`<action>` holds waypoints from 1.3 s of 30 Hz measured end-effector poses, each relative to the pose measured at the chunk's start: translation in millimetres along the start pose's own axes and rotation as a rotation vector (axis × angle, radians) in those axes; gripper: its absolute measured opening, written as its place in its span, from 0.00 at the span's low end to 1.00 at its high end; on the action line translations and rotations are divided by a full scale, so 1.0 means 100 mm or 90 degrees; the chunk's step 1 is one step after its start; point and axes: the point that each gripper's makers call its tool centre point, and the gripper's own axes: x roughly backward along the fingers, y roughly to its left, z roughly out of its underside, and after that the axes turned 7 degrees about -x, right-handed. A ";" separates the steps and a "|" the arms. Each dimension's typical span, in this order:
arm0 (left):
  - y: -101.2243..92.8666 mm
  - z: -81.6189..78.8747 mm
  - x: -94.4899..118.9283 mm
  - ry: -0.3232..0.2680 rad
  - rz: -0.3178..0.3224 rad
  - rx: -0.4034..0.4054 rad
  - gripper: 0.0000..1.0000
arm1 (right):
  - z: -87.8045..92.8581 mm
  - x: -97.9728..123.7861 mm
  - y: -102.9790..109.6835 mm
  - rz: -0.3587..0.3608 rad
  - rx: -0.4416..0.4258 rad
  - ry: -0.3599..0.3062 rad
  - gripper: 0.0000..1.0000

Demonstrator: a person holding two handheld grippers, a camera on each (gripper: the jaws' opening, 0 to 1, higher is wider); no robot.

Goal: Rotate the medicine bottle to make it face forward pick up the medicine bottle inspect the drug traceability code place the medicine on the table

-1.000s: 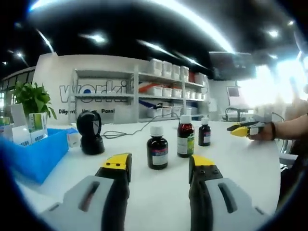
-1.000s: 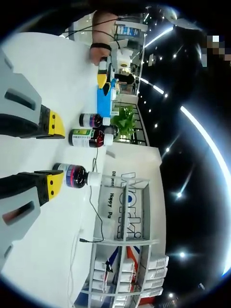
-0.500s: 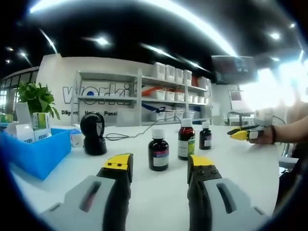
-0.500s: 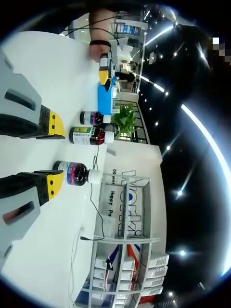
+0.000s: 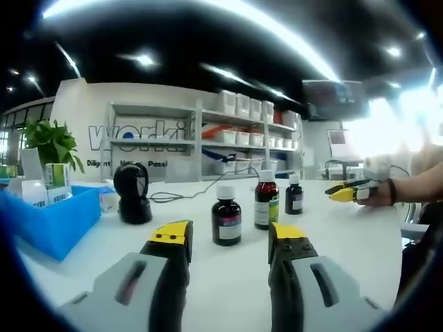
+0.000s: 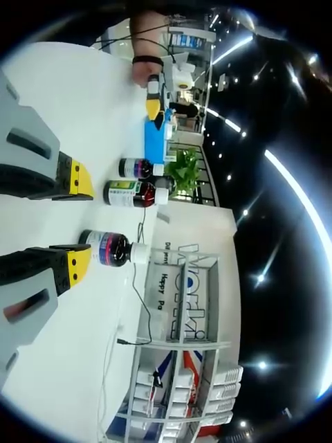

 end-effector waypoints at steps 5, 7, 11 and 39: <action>-0.02 0.00 0.00 0.001 0.003 0.004 0.34 | 0.02 0.00 -0.01 0.007 0.004 0.006 0.21; -0.02 0.00 0.00 0.000 0.003 0.001 0.34 | 0.02 0.00 -0.01 0.008 0.006 0.008 0.21; -0.02 -0.01 0.00 0.001 0.000 -0.004 0.34 | 0.03 -0.01 -0.02 0.010 0.006 0.010 0.21; -0.03 0.00 0.02 0.004 -0.006 -0.014 0.34 | -0.01 -0.08 -0.12 0.078 -0.044 0.025 0.25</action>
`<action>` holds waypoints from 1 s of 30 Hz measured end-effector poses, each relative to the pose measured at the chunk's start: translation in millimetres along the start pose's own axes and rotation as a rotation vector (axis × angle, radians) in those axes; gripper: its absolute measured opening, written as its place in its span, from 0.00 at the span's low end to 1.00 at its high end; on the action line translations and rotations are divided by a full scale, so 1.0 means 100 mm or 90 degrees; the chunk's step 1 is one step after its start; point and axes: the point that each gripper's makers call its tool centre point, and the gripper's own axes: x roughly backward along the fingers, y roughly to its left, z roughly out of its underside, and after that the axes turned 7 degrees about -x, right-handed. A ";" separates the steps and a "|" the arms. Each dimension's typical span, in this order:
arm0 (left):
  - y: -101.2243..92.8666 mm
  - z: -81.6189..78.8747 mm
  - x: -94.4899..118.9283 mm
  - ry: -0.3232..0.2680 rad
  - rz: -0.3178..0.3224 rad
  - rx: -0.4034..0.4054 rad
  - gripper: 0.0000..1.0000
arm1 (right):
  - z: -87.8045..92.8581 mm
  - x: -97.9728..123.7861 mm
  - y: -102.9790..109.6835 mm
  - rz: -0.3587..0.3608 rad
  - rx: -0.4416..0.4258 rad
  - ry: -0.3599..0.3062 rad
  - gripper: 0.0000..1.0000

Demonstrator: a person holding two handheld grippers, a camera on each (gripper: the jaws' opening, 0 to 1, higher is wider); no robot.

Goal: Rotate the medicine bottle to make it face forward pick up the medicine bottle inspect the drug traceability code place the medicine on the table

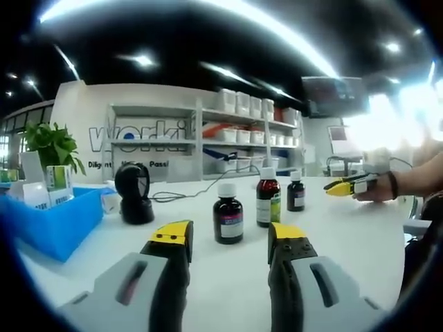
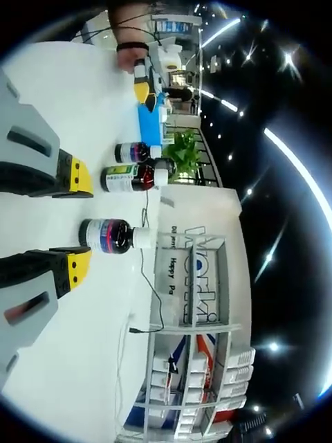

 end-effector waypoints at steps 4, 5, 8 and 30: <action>0.02 0.00 0.00 -0.003 -0.006 0.004 0.34 | -0.14 -0.03 0.02 0.016 -0.016 -0.013 0.26; 0.03 -0.01 0.00 -0.003 -0.006 0.004 0.34 | -0.18 -0.03 0.02 0.021 -0.017 -0.017 0.26; 0.03 0.00 0.00 -0.002 -0.006 0.004 0.35 | -0.25 -0.05 0.00 0.042 -0.031 -0.019 0.27; 0.03 0.00 0.00 -0.002 -0.003 -0.001 0.35 | -0.25 -0.40 -0.16 0.231 -0.016 -0.013 0.32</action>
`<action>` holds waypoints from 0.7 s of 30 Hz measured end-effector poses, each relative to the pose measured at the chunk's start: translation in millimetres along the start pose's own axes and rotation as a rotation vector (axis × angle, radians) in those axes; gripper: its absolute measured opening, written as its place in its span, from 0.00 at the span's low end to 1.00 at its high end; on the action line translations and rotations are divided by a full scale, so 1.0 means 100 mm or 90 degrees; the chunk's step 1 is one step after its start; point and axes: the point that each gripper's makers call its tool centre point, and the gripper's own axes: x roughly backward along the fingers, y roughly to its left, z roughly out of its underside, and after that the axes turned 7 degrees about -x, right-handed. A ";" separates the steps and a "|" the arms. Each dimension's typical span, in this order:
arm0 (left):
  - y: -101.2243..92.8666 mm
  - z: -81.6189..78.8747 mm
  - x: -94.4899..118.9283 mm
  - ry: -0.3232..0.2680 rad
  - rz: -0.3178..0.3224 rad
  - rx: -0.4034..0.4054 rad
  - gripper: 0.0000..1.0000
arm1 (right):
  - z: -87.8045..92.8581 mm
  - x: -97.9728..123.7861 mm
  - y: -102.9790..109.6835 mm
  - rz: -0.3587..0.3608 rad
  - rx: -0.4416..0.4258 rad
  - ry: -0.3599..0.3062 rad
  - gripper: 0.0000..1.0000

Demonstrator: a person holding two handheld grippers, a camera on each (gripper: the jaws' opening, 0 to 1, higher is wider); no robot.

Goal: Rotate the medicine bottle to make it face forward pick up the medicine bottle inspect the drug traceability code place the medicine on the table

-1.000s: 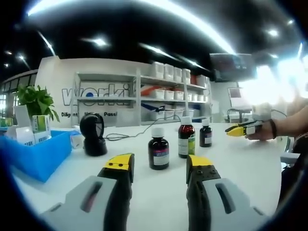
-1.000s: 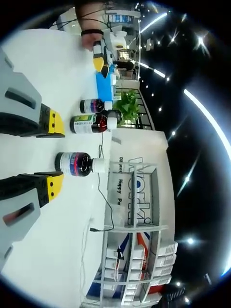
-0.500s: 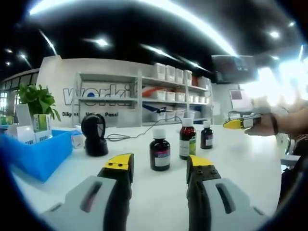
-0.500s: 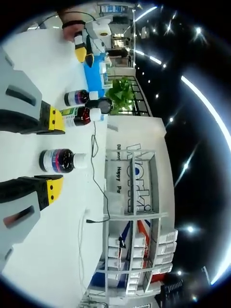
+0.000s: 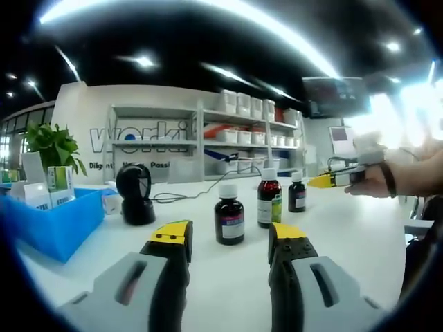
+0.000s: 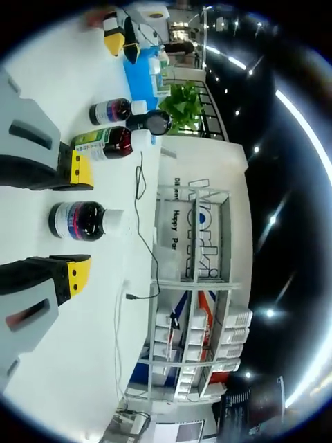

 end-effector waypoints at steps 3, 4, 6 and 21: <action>-0.01 0.00 0.00 -0.001 0.003 -0.001 0.35 | 0.00 -0.05 0.04 0.021 0.006 -0.006 0.32; -0.01 0.00 0.00 -0.001 0.004 -0.001 0.35 | 0.00 -0.07 0.04 0.030 0.005 -0.009 0.33; -0.02 0.00 0.00 -0.001 0.006 -0.002 0.35 | 0.00 -0.10 0.03 0.045 0.013 -0.014 0.33; -0.02 0.02 -0.01 0.003 0.010 -0.004 0.35 | 0.24 -0.39 0.01 0.094 0.000 0.001 0.33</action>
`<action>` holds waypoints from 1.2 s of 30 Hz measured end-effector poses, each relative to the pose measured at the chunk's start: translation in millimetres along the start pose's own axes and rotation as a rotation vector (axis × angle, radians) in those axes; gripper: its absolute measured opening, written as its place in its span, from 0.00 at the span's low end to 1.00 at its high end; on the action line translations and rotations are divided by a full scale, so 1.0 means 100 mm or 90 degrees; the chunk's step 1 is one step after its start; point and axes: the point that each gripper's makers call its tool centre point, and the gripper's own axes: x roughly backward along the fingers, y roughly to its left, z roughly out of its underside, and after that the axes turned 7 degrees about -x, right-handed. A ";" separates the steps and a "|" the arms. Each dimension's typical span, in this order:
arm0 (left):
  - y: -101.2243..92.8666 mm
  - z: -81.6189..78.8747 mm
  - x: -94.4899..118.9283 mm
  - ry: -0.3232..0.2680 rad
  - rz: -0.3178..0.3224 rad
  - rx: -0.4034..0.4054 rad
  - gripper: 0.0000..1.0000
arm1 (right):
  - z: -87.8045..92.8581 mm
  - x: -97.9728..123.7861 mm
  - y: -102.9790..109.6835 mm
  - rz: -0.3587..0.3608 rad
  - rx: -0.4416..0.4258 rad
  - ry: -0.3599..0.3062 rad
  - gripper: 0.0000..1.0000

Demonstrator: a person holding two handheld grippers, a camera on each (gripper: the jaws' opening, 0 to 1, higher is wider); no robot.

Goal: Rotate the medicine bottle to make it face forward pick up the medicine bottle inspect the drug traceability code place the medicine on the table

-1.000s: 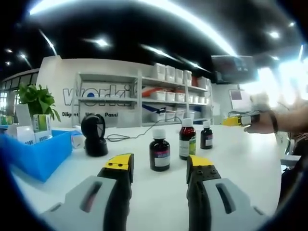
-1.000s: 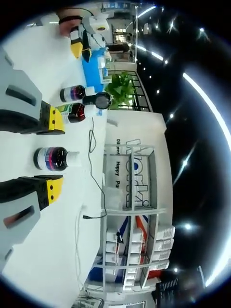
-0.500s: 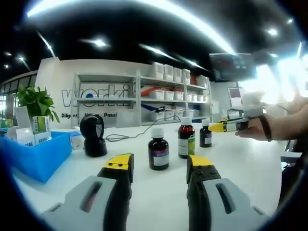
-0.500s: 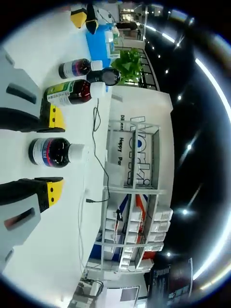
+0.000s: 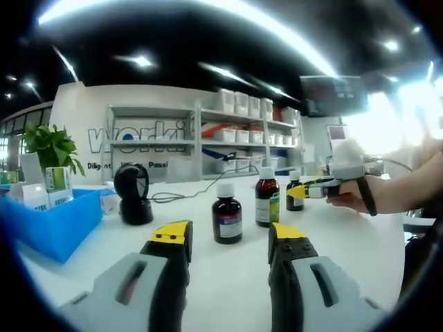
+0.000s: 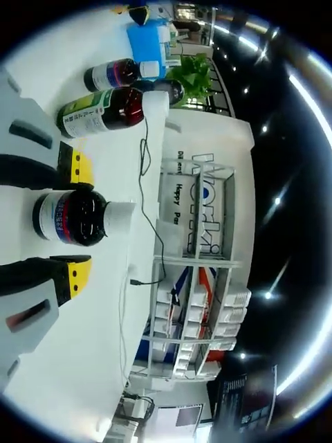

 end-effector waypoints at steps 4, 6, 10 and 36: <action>0.02 0.02 -0.01 0.006 -0.005 -0.006 0.35 | -0.01 0.01 0.04 -0.001 0.006 -0.002 0.29; 0.02 0.01 -0.01 0.004 -0.005 -0.004 0.35 | -0.01 0.00 0.05 0.001 0.002 -0.001 0.29; 0.01 0.02 -0.01 0.005 -0.004 -0.005 0.35 | -0.01 0.00 0.04 0.002 0.003 -0.001 0.29; 0.00 0.03 -0.01 0.009 -0.002 -0.006 0.35 | -0.13 -0.07 0.01 -0.108 -0.008 -0.008 0.28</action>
